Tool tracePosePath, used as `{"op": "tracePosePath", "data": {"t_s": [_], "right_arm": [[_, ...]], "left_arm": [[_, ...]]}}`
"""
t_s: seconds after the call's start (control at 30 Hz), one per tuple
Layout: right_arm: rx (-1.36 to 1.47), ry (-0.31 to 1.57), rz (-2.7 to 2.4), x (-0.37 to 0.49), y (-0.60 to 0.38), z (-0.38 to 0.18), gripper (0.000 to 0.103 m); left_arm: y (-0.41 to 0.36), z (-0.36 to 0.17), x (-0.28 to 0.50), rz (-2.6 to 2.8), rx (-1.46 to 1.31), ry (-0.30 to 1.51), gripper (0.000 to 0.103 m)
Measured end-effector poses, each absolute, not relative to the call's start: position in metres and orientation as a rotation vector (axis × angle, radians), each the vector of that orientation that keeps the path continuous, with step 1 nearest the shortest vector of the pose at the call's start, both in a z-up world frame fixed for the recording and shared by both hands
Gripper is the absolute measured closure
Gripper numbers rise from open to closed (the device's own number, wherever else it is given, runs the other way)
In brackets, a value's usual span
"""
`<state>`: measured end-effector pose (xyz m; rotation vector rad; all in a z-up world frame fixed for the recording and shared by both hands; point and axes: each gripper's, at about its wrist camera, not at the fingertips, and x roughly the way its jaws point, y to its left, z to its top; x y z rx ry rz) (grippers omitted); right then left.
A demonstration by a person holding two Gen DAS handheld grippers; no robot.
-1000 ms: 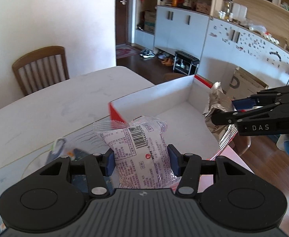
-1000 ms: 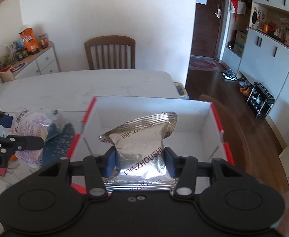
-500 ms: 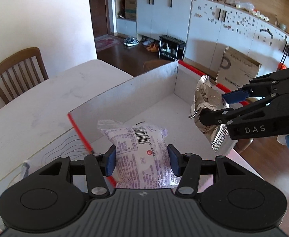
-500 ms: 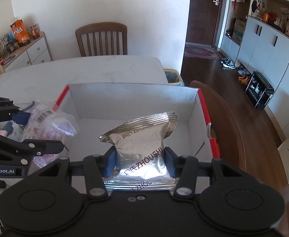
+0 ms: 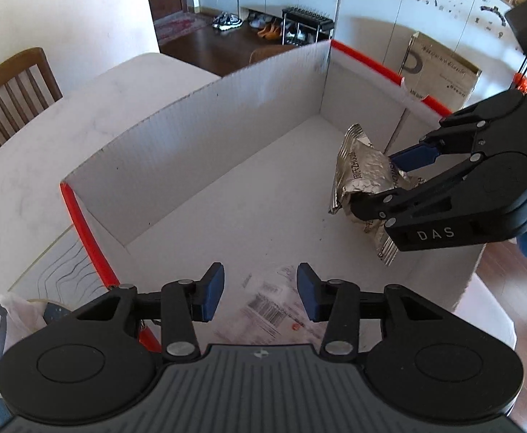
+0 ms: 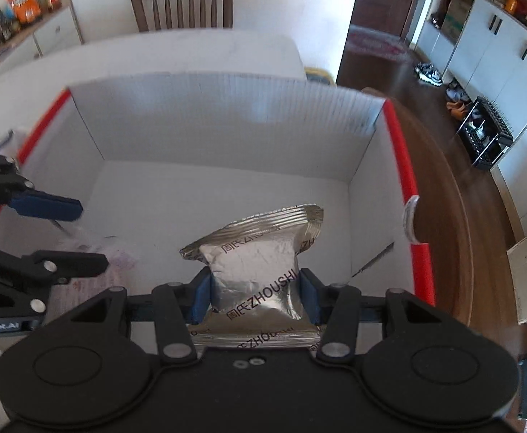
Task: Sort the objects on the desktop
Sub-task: 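Lower the foil bag into the box with the right gripper while the left lowers the clear bag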
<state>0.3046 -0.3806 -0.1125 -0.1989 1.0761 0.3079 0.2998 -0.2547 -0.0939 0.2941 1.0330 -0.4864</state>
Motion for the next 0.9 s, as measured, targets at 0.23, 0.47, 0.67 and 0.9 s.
{"op": "tracePosePath", "data": {"t_s": [0.23, 0.47, 0.67, 0.9], "right_arm": [[-0.245, 1.142, 0.333, 0.309, -0.374, -0.129, 0.053], [-0.26, 1.143, 0.345, 0.31, -0.372, -0.131, 0.049], [-0.263, 1.114, 0.355, 0.304, -0.373, -0.123, 0.038], [-0.225, 1.07, 0.363, 0.296, -0.385, -0.102, 0.027]], "left_arm": [[-0.252, -0.089, 0.299, -0.488, 0.273, 1.031, 0.059], [-0.246, -0.074, 0.289, -0.488, 0.225, 0.988, 0.059], [-0.245, -0.058, 0.286, -0.481, 0.203, 0.938, 0.059], [-0.24, -0.045, 0.274, -0.464, 0.173, 0.893, 0.059]]}}
